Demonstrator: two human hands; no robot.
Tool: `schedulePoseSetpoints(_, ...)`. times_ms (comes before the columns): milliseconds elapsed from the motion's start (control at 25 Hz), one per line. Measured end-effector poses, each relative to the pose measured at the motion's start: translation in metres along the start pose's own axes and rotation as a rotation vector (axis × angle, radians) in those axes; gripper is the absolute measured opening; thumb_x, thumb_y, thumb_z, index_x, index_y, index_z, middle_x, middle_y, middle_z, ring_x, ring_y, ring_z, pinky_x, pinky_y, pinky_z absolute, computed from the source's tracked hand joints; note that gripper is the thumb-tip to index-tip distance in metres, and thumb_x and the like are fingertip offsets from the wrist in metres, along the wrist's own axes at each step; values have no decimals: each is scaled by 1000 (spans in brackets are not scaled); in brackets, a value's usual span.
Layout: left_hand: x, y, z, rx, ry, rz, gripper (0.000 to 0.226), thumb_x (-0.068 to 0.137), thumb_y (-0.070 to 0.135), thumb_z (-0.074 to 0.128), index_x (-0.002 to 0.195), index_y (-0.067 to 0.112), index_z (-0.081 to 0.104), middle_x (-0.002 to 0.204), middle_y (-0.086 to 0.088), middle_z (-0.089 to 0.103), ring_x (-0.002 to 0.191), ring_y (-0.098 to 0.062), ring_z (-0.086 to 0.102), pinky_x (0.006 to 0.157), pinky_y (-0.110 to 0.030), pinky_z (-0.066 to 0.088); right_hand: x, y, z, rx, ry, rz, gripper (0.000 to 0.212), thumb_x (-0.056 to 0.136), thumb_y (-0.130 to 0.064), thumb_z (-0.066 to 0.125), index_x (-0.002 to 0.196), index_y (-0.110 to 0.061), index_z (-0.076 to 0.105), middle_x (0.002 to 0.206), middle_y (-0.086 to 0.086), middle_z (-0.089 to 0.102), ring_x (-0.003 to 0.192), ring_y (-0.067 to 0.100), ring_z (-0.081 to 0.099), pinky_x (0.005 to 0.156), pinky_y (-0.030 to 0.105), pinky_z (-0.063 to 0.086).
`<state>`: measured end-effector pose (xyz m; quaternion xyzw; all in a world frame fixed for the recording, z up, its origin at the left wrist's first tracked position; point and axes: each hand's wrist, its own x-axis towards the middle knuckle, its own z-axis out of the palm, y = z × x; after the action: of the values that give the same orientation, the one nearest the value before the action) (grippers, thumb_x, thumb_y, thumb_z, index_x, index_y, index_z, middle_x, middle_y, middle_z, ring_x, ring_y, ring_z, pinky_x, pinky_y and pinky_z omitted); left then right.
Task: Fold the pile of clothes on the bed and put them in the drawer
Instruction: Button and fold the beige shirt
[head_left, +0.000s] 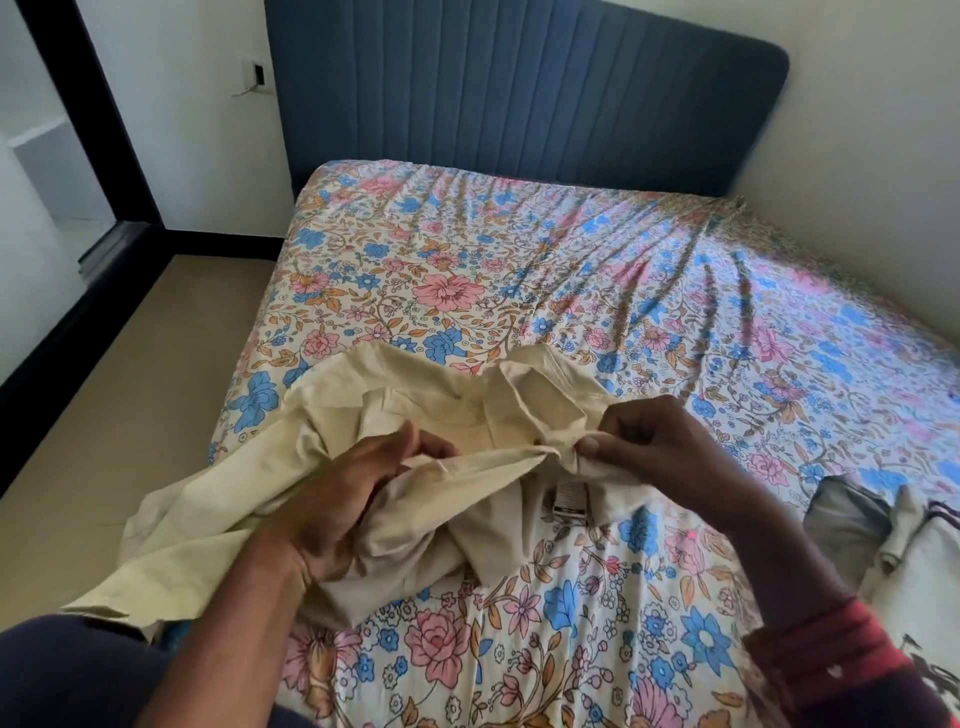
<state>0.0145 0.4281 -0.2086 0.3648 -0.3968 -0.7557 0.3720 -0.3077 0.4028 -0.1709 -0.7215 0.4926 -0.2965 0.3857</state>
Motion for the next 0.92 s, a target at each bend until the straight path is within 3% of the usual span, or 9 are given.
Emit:
schedulePoseSetpoints(120,12,18,-16,554,-82,-55,47,86,49,77,79,3,73,74,-13,60,66,-20,52,59,-28,40,9,-7,-30,92,-516,157,19,92,-14,74,97,4,72,81,12,73,72,16,63,65,24,48)
schedulePoseSetpoints(200,33,32,-17,894,0,31,34,92,34,75,64,14,68,61,1,54,58,-12,47,59,-31,42,28,-3,-35,-115,-510,190,9,94,-13,72,99,-7,77,90,10,76,79,11,66,73,32,49)
schedulePoseSetpoints(280,54,48,-9,1064,366,275,37,95,38,67,68,13,69,60,3,62,55,-15,55,63,-39,52,56,-7,-27,-349,-125,147,10,96,-17,71,89,-21,77,81,-1,74,69,-1,64,73,30,46)
schedulePoseSetpoints(400,61,70,23,1059,936,1008,30,100,32,59,90,9,75,73,-4,72,63,-20,64,60,-30,49,77,-51,-2,-453,845,-153,10,99,-20,64,94,-17,73,83,-6,68,74,11,64,69,24,41)
schedulePoseSetpoints(440,58,72,37,1024,1028,1194,23,103,23,60,96,6,74,78,-6,72,68,-20,63,62,-28,46,74,-66,7,-430,1031,-292,10,100,-18,63,96,-13,70,84,-5,65,72,11,59,66,21,39)
schedulePoseSetpoints(520,52,55,56,1045,1025,1335,20,104,14,57,101,1,72,83,-9,69,73,-22,61,66,-32,46,65,-71,27,-396,1046,-368,13,101,-21,62,93,-12,64,74,-8,59,61,9,48,58,18,33)
schedulePoseSetpoints(680,53,-64,49,1223,837,838,23,92,24,57,103,18,76,95,-1,68,86,-28,64,73,-43,48,27,-9,82,-437,478,134,41,95,-44,68,68,-17,52,52,-7,49,49,7,45,53,29,31)
schedulePoseSetpoints(800,51,-113,49,1198,785,567,26,84,28,61,105,27,76,98,6,72,94,-23,66,82,-42,46,-9,27,114,-215,413,321,44,91,-44,73,62,-15,58,48,-4,56,45,5,46,48,25,36)
schedulePoseSetpoints(920,43,-115,59,1142,694,597,19,89,35,58,101,32,73,93,15,70,91,-14,64,85,-44,46,-32,33,136,79,414,352,29,95,-29,72,70,-16,68,60,2,68,53,8,59,54,30,47)
